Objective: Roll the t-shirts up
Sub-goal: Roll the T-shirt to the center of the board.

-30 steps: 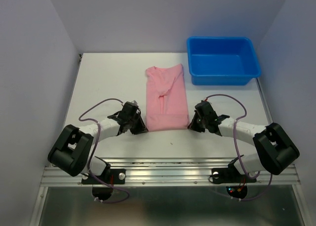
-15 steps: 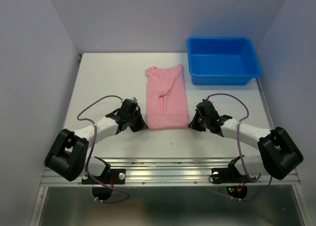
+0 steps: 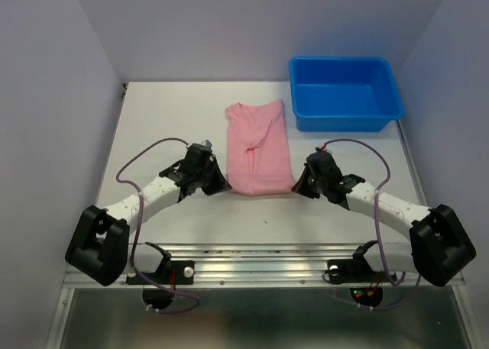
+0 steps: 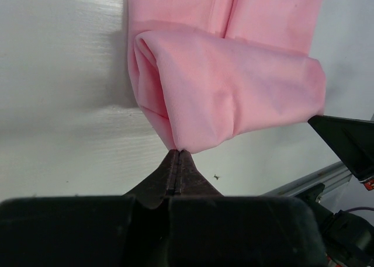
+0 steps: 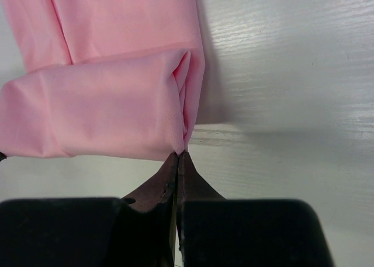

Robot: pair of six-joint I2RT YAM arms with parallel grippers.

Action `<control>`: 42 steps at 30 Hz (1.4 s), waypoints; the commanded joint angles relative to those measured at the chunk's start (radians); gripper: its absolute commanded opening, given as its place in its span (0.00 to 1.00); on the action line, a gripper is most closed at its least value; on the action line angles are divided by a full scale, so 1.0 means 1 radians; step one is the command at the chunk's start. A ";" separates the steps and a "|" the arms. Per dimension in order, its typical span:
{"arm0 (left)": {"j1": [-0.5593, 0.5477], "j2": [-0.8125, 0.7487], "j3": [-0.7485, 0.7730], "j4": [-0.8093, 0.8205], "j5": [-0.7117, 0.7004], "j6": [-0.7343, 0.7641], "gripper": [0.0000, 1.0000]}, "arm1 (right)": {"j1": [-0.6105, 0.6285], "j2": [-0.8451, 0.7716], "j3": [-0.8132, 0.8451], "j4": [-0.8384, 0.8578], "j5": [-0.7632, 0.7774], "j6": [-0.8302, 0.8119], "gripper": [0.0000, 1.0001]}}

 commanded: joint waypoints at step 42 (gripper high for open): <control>0.124 -0.016 -0.009 -0.112 0.180 0.118 0.00 | -0.014 0.061 0.098 -0.126 -0.125 -0.012 0.01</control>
